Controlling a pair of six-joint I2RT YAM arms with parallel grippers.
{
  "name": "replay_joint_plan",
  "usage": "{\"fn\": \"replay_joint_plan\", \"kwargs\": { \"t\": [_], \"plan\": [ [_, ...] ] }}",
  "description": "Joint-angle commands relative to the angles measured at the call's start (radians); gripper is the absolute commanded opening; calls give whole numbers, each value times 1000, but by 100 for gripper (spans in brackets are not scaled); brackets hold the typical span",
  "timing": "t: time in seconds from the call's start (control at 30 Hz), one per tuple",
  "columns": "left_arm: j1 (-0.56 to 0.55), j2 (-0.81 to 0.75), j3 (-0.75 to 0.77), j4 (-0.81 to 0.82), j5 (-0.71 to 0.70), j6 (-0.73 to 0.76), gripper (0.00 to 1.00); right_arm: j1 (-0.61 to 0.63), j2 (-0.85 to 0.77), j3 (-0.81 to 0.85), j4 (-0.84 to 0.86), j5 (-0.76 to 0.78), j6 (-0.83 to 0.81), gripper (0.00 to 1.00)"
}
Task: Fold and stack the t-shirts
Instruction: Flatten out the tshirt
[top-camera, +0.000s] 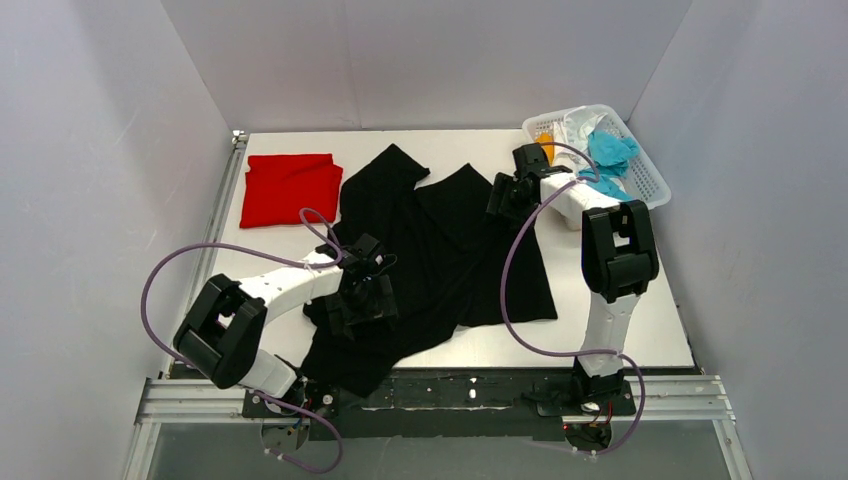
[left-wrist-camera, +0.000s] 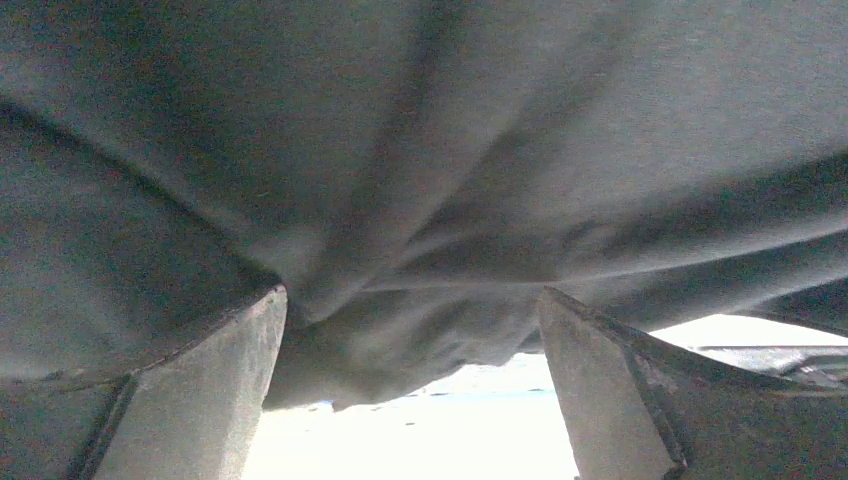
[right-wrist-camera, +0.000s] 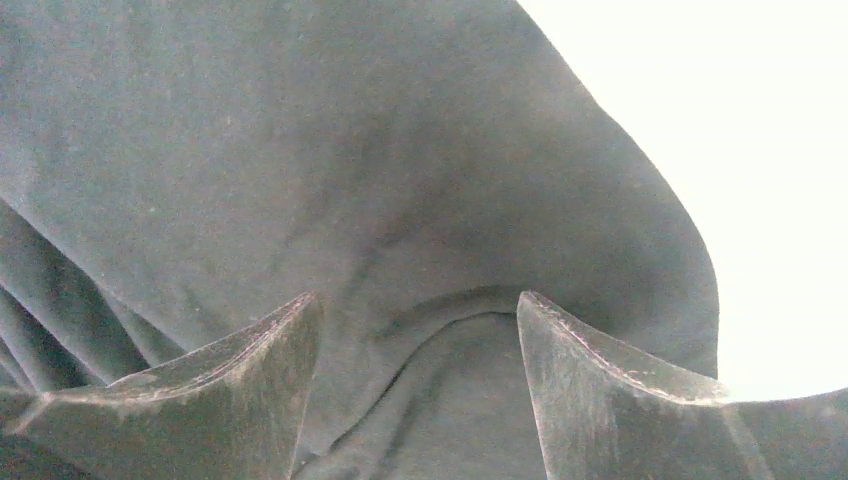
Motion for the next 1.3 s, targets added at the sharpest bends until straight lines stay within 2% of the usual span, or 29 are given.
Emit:
{"fn": "replay_joint_plan", "kwargs": {
  "t": [0.0,0.07,0.13,0.27,0.37,0.47,0.6,0.8,0.97,1.1,1.27],
  "plan": [
    [3,-35,89,-286,-196,39,98,-14,-72,25,-22,-6,-54,79],
    [18,-41,163,-327,-261,83,98,-14,-110,2,-19,-23,-61,79],
    [67,-33,228,-336,-262,114,98,-14,-148,-27,-7,-28,-61,79],
    [220,45,316,-232,-161,153,98,-7,-215,-115,45,-58,-52,79],
    [278,174,404,-150,-98,166,98,8,-227,-162,84,-71,-48,78],
    [295,347,529,-153,-62,191,98,27,-200,-162,97,-72,-66,78],
    [303,501,654,-123,-26,224,98,34,-136,-132,76,-42,-71,77],
    [352,705,807,-213,-35,229,98,30,-107,-161,69,7,-53,77],
    [407,779,863,-228,-24,198,98,6,-142,-287,77,28,-27,75],
    [437,824,930,-259,-26,166,98,-19,-225,-377,110,23,66,75],
    [471,844,962,-311,-45,136,98,-71,-320,-441,15,183,127,77]
  ]
}}
